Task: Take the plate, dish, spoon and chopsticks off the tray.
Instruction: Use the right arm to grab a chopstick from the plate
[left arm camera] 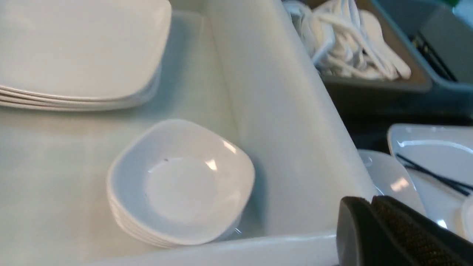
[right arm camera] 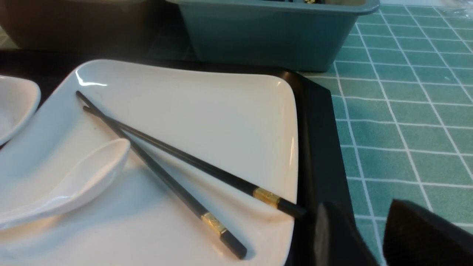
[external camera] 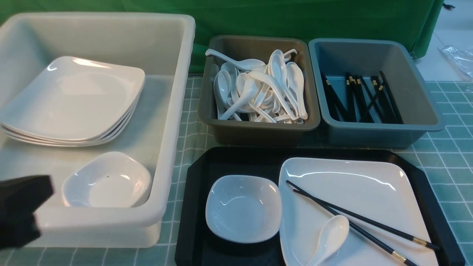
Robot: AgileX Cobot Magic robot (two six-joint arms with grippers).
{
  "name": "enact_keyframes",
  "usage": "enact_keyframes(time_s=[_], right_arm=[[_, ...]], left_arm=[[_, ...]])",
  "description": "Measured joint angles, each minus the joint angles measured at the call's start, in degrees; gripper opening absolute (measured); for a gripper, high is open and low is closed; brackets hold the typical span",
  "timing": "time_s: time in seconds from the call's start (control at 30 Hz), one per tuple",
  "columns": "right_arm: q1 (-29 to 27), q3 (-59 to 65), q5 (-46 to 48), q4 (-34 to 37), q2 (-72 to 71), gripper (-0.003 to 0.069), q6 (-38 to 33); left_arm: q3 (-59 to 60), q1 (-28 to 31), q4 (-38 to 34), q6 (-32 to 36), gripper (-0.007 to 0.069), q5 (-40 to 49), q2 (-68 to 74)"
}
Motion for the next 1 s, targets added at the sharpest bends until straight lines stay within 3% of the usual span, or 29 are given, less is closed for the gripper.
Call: enact_keyframes(time_s=[0.3,0.43,0.53,0.83,0.93,1.0], right_arm=[[0.0,0.0,0.0,0.0,-0.04,0.0242,0.0],[0.0,0.0,-0.19,0.0,0.0,0.0242,0.0],[0.0,0.0,-1.47,0.33,0.0,0.0242,0.44],[0.0,0.0,-21.25,5.57,0.0,0.0234,19.94],[0.66,-2.52,-16.93,5.62,1.58,0.0202,21.46],[3.65,-11.27,-3.86,5.73,10.8,0.0148,16.94]], left_arm=[[-3.61,-22.04,0.45,4.3,0.0017,-10.87,17.99],[-3.66,-29.04,0.41,4.47,0.0017,-17.89,20.55],[-3.66,-30.79,0.33,4.47,0.0017,-19.7,20.38],[-3.72,-31.17,0.34,4.49,0.0017,-19.18,17.62],[-3.72,-31.17,0.34,4.66,0.0017,-19.18,17.51],[-3.72,-31.17,0.4,4.98,0.0017,-19.18,17.51]])
